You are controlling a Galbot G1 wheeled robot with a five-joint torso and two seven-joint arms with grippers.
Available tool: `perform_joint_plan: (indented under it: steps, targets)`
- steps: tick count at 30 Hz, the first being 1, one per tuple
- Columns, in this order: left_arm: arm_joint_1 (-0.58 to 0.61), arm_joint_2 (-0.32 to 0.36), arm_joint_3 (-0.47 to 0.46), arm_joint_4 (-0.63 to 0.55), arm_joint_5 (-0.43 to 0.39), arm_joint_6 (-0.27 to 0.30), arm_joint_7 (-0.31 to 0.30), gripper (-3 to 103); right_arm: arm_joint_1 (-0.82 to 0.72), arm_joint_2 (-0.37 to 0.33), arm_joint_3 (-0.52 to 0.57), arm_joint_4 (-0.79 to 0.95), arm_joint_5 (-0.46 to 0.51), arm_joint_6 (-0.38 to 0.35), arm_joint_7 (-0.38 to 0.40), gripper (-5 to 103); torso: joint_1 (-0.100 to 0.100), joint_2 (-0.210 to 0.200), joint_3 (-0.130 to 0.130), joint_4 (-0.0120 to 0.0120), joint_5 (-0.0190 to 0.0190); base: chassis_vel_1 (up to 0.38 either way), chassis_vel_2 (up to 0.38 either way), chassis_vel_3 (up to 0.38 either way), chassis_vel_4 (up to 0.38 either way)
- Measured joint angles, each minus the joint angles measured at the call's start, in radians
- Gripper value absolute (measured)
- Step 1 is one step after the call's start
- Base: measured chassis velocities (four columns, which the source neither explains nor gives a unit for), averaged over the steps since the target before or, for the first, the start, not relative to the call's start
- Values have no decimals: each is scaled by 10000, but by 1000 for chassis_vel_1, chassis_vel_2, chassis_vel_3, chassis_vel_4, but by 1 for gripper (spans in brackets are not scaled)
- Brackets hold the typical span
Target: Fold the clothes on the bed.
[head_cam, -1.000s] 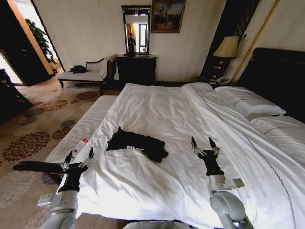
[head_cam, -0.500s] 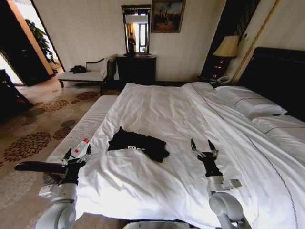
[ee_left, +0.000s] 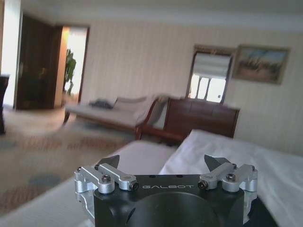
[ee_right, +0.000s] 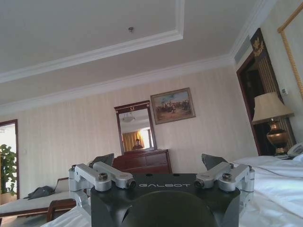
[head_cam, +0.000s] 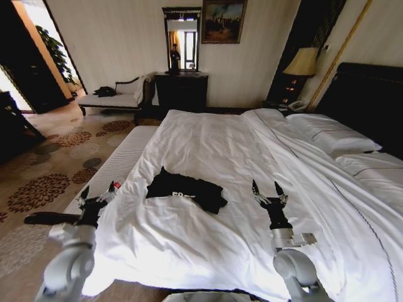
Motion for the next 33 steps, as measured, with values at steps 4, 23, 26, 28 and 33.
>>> perform_joint_plan:
  steps: [4,23,26,28,33]
  targets:
    - [-973,477,520,865,-651,644,-606,100,301,12,-357,-406,-16,33,0,100,-1,1,-1,-3,-2,0,0,0,0]
    - [-5777,1913,3735,4659,-4182,399,2800,100,1802,110,-1540,-2188,34,121,283,100,-2,0,1,1,1,0,0,0,0]
    - [-6931,1728,4066,4912,-4444,719,1991,100,1792,24,-1462,-2226,78,128,297,100,-2,-1,-1,-5,6,0,0,0,0]
    - [-7127,1726,4174,4959,-4405,1085,1610,100,1792,6,-1450,-2245,87,128,299,100,-2,0,-1,-5,6,0,0,0,0]
    - [-7209,1643,4626,5135,-3759,2335,840,100,1867,-10,-1456,-2406,94,149,303,100,-2,0,-1,3,3,0,0,0,0]
